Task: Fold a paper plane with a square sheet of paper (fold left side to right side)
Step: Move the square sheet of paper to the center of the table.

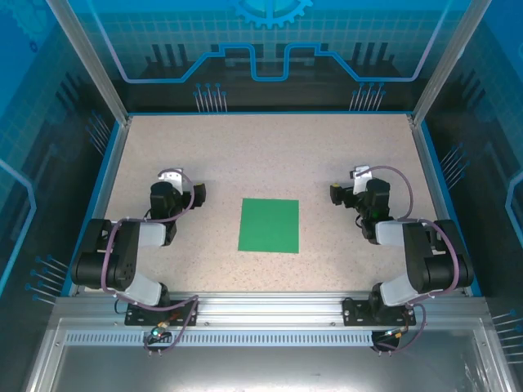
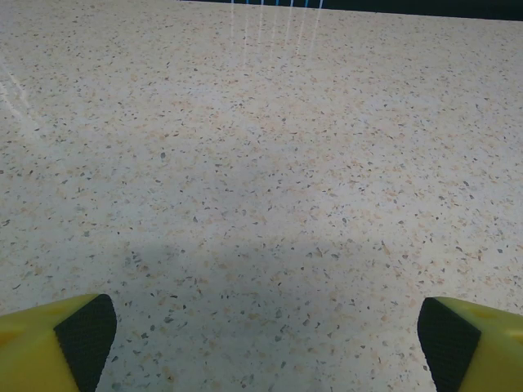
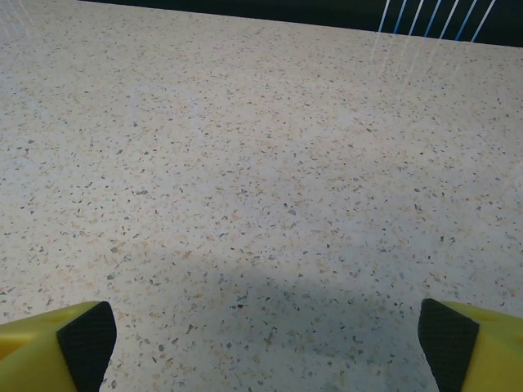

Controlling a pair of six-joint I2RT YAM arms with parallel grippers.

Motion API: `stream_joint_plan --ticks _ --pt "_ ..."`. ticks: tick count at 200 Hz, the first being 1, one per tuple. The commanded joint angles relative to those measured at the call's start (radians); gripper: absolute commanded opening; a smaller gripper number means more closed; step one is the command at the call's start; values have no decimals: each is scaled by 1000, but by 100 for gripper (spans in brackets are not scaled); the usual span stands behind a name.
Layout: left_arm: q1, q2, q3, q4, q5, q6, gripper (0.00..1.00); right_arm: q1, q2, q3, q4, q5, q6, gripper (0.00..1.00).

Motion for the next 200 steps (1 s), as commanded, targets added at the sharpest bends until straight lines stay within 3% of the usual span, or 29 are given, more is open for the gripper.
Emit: stream_joint_plan --ticks 1,154,170,200 --pt "3 -6 23 5 20 -1 99 -6 5 21 10 -14 -13 99" --pt "3 -9 23 4 7 -6 99 -13 4 20 10 -26 -8 99" --pt "2 -69 51 -85 -40 -26 99 -12 -16 33 -24 1 3 99" --pt "-5 -290 151 -431 -75 -80 99 -14 -146 123 -299 44 40 99"
